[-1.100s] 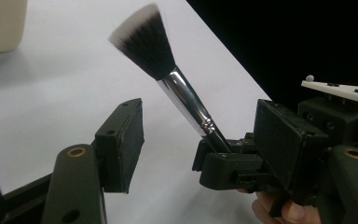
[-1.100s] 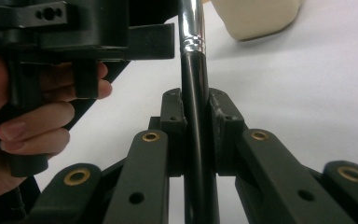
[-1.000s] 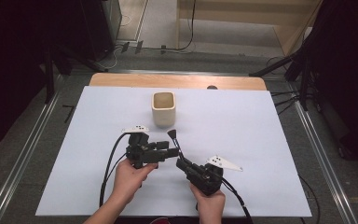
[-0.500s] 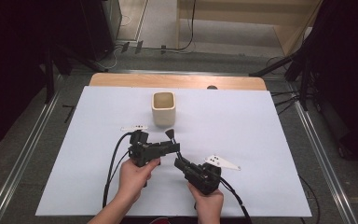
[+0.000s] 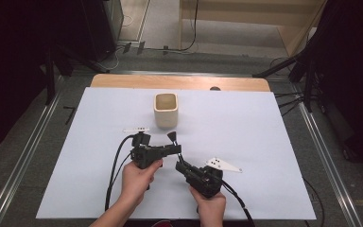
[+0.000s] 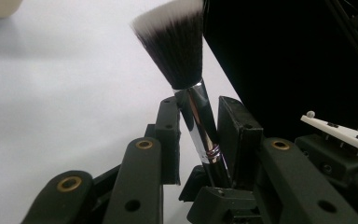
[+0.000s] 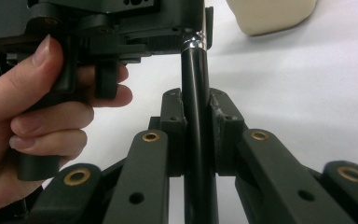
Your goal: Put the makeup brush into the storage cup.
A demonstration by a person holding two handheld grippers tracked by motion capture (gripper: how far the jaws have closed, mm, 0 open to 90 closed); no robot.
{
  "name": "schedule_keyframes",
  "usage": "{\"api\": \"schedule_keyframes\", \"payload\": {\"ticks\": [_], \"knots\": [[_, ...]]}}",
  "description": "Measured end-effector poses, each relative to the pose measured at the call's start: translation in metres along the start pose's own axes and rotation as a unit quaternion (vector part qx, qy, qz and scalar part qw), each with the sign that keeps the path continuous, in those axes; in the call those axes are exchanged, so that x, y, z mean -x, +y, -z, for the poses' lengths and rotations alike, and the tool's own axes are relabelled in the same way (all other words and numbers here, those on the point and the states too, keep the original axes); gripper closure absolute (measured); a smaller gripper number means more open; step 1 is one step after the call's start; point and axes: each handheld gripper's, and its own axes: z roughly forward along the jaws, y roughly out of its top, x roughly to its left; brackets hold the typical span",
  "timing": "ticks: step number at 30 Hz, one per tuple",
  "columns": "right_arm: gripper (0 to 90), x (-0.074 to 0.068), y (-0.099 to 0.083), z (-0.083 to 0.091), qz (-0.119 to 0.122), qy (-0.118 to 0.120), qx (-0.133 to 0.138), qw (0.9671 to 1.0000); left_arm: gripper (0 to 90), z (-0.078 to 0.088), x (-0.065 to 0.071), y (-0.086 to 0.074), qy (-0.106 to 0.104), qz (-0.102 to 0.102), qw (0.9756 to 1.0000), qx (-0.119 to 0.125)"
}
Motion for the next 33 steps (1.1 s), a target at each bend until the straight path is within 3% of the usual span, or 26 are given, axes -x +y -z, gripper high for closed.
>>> {"api": "schedule_keyframes", "payload": {"ticks": [9, 14, 15, 17, 22, 26, 30, 33], "knots": [[79.8, -0.001, -0.001, -0.001, 0.005, 0.002, -0.006, 1.0000, 74.3, 0.001, -0.001, 0.001, -0.011, 0.013, 0.9998, -0.006], [78.8, -0.002, 0.000, -0.001, 0.015, -0.003, -0.011, 0.9998, 77.7, 0.002, -0.002, 0.002, -0.033, 0.033, 0.9989, -0.009], [77.3, -0.002, 0.000, -0.002, 0.016, -0.007, -0.013, 0.9998, 78.3, 0.002, -0.001, 0.002, -0.029, 0.028, 0.9992, -0.010], [66.1, -0.002, 0.002, -0.002, 0.020, -0.006, -0.020, 0.9996, 78.5, 0.004, -0.001, 0.003, -0.025, 0.023, 0.9994, -0.012], [46.6, -0.006, 0.009, -0.004, 0.064, -0.029, -0.053, 0.9961, 78.5, 0.007, -0.001, 0.005, -0.016, 0.017, 0.9997, -0.012], [39.2, -0.006, 0.019, -0.005, 0.068, -0.030, -0.069, 0.9948, 78.5, 0.010, -0.002, 0.008, -0.007, 0.007, 0.9998, -0.016], [36.4, -0.005, 0.025, -0.008, 0.090, -0.021, -0.084, 0.9922, 78.5, 0.012, -0.002, 0.010, 0.001, -0.005, 0.9997, -0.023], [37.1, -0.004, 0.032, -0.010, 0.093, -0.015, -0.123, 0.9880, 78.5, 0.013, -0.001, 0.011, 0.004, -0.010, 0.9995, -0.030]]}}
